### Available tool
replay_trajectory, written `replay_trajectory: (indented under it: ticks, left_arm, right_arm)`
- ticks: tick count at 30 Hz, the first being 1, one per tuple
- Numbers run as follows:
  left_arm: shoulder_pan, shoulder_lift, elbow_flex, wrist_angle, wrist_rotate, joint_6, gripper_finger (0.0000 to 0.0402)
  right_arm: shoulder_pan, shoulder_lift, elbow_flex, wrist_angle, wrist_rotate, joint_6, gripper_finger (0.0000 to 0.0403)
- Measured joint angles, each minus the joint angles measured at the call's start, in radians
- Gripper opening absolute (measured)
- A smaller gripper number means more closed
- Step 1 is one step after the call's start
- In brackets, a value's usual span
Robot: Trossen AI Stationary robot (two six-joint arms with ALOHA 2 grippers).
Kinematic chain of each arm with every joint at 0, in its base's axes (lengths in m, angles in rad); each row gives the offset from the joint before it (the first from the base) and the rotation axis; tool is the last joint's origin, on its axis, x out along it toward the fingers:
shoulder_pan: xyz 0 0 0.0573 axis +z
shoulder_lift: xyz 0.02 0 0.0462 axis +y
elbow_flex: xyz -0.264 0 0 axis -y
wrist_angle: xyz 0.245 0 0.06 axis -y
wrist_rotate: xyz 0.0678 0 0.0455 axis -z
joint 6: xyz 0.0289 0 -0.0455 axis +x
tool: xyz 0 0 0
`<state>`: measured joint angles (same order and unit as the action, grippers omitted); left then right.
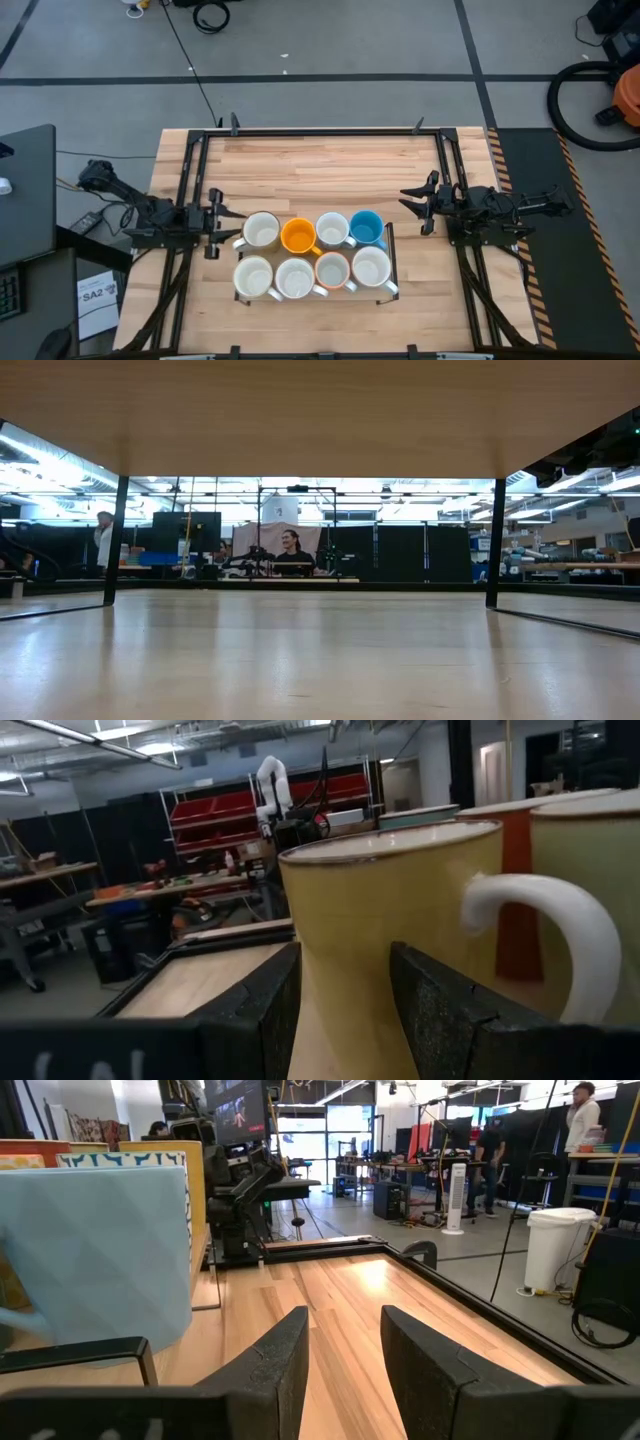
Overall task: Place coffee mugs
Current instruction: Return to Home Position
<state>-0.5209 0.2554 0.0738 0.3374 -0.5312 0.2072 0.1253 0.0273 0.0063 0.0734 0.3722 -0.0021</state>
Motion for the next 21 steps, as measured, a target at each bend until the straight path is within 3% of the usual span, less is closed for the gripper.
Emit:
replay_trajectory:
  ticks: [13,21]
  left_arm:
    - [0.035,-0.001,0.0,-0.001,-0.004,0.036,0.016]
    - [0.145,-0.001,0.0,-0.022,0.099,0.004,0.016]
  right_arm:
    - [0.0,0.0,0.0,0.0,0.0,0.0,0.0133]
    - [0.0,0.0,0.0,0.0,0.0,0.0,0.0133]
